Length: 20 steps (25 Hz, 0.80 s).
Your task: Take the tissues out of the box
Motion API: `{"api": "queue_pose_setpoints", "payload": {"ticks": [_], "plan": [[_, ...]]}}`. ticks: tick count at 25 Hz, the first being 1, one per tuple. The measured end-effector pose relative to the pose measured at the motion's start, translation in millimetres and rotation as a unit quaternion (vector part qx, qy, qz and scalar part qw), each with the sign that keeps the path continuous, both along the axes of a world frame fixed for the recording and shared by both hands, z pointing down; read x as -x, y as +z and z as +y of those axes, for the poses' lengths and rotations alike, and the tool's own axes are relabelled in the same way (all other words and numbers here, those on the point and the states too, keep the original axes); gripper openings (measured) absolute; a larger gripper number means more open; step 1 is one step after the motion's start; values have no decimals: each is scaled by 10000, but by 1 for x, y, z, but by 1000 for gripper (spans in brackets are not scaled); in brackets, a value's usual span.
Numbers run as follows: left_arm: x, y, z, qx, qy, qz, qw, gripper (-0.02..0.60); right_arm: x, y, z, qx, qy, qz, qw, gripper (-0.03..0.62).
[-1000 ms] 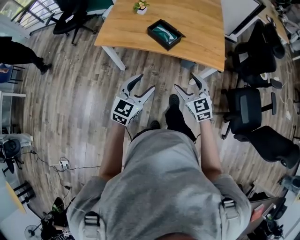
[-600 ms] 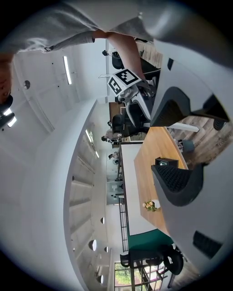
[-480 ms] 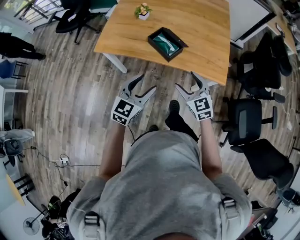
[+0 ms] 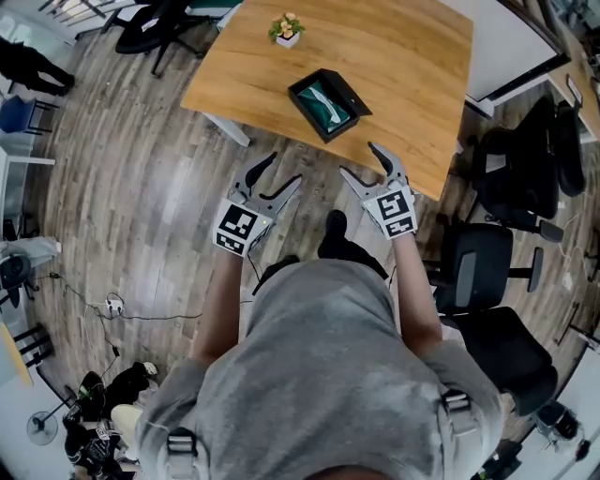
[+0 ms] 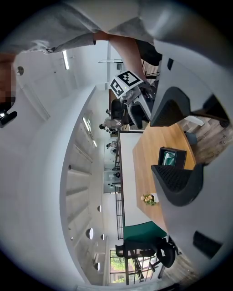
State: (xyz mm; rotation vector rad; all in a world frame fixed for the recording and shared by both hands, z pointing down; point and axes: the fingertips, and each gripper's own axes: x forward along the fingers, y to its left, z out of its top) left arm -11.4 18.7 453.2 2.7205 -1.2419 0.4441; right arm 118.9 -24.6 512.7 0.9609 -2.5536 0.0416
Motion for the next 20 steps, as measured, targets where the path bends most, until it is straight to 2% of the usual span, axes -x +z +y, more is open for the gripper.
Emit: {"api": "queue_pose_setpoints", "payload": {"ticks": [4,11,20], "plan": [[-9,6,-16,96,-232,22,9997,265,-4,4,-21,53,-246,-14,9997,322],[-18,5,-44,22,-562,-12,9984,265,-9,15,-54,59,-557,-56,9984,322],[-23,13,-61,79,-784,13,9969,265,-7,29,-76,256,-820,-13,9963,322]]}}
